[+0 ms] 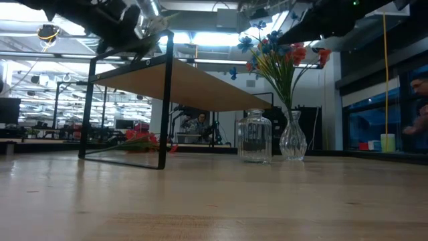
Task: Pick and place flowers into a vace then onto a shelf
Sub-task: Put the white flowers into the left transparent vase
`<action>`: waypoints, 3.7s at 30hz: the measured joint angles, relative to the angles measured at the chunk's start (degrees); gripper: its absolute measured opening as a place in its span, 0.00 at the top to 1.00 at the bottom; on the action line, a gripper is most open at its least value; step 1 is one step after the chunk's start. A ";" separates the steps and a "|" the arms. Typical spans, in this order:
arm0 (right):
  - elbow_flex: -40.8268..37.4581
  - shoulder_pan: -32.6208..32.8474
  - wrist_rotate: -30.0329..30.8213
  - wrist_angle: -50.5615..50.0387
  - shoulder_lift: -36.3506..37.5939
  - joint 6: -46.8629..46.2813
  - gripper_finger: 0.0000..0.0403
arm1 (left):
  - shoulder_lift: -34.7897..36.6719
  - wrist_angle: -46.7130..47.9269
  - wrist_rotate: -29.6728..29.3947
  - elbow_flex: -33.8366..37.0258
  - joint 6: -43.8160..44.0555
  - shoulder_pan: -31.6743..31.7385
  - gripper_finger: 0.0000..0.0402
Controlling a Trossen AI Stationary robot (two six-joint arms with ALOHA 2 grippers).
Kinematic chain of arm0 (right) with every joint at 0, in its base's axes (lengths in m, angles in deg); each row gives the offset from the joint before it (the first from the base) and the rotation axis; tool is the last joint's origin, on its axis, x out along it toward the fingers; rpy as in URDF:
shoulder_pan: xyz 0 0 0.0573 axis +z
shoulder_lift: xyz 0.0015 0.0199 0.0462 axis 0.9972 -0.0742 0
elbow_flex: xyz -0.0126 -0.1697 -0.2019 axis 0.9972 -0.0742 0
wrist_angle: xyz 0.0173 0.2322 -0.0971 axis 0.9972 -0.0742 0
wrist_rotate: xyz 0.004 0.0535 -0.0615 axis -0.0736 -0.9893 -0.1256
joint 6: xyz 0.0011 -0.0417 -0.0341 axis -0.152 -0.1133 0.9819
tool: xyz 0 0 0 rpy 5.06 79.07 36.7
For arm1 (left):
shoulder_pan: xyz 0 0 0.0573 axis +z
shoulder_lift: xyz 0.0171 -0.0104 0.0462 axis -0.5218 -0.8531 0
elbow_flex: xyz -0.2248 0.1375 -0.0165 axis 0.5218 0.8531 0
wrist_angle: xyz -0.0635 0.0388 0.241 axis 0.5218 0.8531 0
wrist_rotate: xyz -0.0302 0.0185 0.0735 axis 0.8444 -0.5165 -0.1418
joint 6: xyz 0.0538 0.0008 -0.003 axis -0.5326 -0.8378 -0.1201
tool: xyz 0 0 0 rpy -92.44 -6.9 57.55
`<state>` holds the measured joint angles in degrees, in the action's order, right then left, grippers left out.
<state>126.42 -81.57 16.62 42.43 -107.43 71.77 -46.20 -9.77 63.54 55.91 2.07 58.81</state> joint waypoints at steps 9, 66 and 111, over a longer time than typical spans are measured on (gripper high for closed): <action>0.00 -0.05 -0.16 7.16 0.00 0.10 0.98 | 0.02 -13.69 7.50 -0.02 -8.83 -3.85 0.97; 21.88 11.01 -3.46 32.05 -30.60 -2.71 0.59 | -24.99 -42.44 25.92 -7.52 -22.02 -33.36 0.97; 21.79 6.19 -11.47 41.14 -34.37 -6.03 0.86 | -28.74 -48.74 23.66 -7.54 -25.46 -32.00 0.97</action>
<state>148.21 -75.39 5.15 83.57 -141.80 65.74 -74.95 -58.51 87.20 48.37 -23.39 26.81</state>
